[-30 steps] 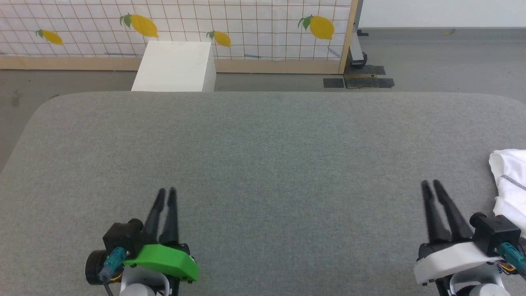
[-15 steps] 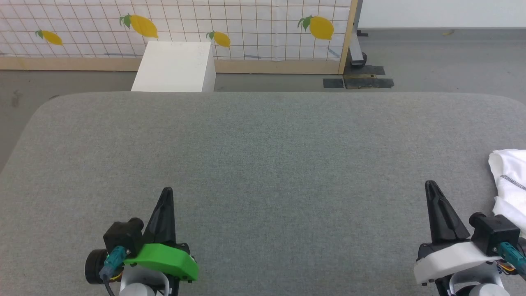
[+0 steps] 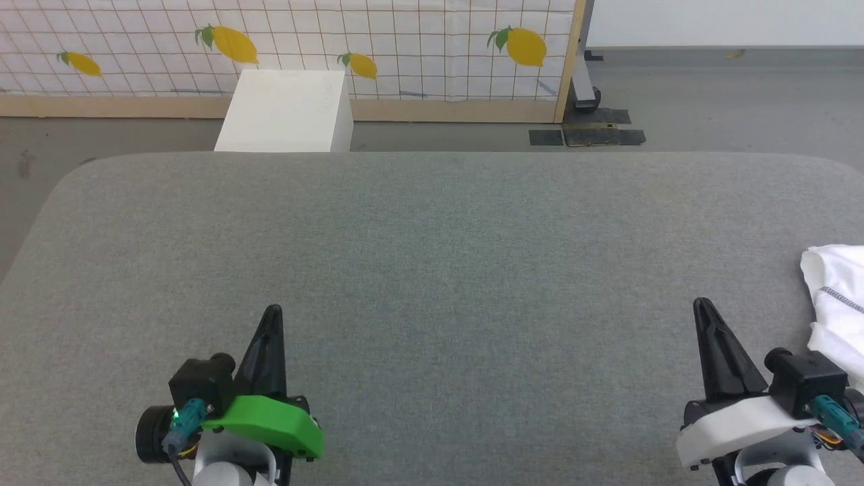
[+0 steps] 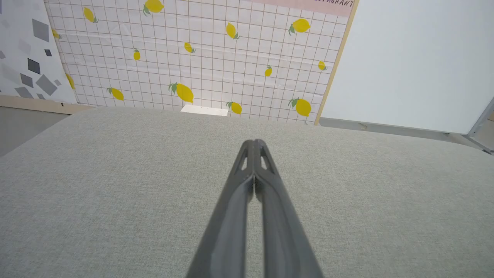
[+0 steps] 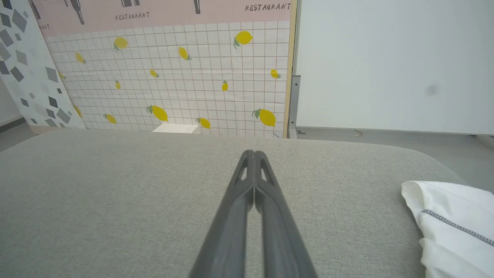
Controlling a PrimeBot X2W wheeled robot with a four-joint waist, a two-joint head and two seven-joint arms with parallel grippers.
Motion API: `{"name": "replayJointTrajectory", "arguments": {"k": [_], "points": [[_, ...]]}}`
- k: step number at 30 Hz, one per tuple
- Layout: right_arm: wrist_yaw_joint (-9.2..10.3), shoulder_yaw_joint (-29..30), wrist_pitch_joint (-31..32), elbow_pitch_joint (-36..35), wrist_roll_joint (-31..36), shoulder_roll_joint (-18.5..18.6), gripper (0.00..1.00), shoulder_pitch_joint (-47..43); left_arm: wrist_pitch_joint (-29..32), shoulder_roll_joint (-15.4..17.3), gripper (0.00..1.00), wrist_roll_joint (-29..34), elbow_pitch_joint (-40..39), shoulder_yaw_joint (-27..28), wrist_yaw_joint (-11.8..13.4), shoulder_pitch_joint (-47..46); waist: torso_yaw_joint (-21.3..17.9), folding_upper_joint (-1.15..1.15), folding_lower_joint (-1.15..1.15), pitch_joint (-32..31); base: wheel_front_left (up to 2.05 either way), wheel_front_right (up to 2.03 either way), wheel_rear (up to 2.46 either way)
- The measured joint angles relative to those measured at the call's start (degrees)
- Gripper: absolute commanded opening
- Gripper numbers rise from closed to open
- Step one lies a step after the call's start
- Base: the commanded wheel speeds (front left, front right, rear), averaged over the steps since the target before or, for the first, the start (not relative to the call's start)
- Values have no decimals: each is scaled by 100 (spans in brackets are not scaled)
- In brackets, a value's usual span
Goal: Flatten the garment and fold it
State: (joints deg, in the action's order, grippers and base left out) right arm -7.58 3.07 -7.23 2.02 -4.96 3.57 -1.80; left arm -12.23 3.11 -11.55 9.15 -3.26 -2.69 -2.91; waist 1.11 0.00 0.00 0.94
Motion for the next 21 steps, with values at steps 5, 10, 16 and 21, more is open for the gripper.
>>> {"name": "replayJointTrajectory", "arguments": {"k": [5,10,16,21], "points": [[0,-14,30,-5,25,0,0,1,59,0,0,44,-43,15,31,1,-5,0,0,-5,0,0,0],[0,-29,68,-14,49,-1,0,2,111,0,0,156,-80,31,33,2,-11,0,0,-9,0,0,0],[0,-48,116,-24,85,-3,0,3,165,0,0,201,-136,46,48,3,-17,0,0,-15,0,0,0],[0,-63,142,-30,96,-4,0,3,221,0,0,256,-181,59,55,8,-22,0,0,-19,0,0,0]]}}
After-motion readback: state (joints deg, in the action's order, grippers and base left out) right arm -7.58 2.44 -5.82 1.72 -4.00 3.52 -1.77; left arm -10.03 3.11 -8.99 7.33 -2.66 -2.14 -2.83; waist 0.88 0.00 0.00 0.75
